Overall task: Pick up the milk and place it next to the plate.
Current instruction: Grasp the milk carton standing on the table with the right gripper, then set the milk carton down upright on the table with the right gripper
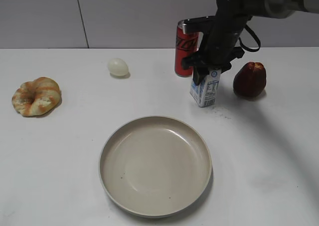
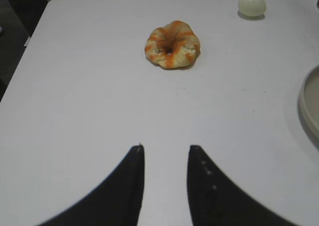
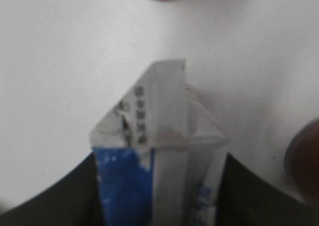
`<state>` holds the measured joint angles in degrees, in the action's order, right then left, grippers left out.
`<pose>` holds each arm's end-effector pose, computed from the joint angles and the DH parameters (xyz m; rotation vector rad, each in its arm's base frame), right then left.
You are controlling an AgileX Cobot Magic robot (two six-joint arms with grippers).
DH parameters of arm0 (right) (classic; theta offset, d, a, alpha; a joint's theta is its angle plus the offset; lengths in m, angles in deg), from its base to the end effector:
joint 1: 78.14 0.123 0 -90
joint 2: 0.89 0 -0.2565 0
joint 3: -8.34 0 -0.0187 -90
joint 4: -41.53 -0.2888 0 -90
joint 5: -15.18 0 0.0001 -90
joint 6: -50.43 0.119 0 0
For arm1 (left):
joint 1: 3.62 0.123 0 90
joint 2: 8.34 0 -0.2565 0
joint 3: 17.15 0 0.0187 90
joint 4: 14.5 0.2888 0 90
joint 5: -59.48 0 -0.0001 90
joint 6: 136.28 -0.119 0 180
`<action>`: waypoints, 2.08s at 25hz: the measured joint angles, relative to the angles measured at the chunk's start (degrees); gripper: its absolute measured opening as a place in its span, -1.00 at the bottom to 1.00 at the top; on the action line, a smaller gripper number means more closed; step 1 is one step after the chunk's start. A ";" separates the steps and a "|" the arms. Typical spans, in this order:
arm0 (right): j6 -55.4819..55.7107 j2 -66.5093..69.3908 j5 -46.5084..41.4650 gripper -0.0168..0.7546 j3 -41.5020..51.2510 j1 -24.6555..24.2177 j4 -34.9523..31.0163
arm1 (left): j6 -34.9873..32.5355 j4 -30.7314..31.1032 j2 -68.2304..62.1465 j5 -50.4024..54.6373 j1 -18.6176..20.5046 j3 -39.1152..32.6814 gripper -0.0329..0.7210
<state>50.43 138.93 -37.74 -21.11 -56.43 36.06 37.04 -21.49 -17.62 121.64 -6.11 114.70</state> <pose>0.4681 0.1961 0.0919 -0.4741 2.8251 0.1983 0.0825 -0.0164 0.2774 0.1725 2.0753 -0.1026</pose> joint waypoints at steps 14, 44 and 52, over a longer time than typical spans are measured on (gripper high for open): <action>-29.70 -4.66 -4.42 -0.18 -1.65 0.00 -17.02 | 0.00 0.00 0.00 0.00 0.00 0.00 -0.30; -60.81 -4.85 -4.36 -0.18 -1.65 8.68 -13.64 | 0.00 0.00 0.00 0.00 0.00 0.00 -0.30; -61.81 -1.31 -4.12 -0.18 -1.68 8.68 -14.06 | 0.00 0.00 0.00 0.00 0.00 0.00 -0.29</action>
<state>-11.38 137.62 -41.86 -22.78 -47.75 22.00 37.04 -21.49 -17.62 121.64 -6.11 114.70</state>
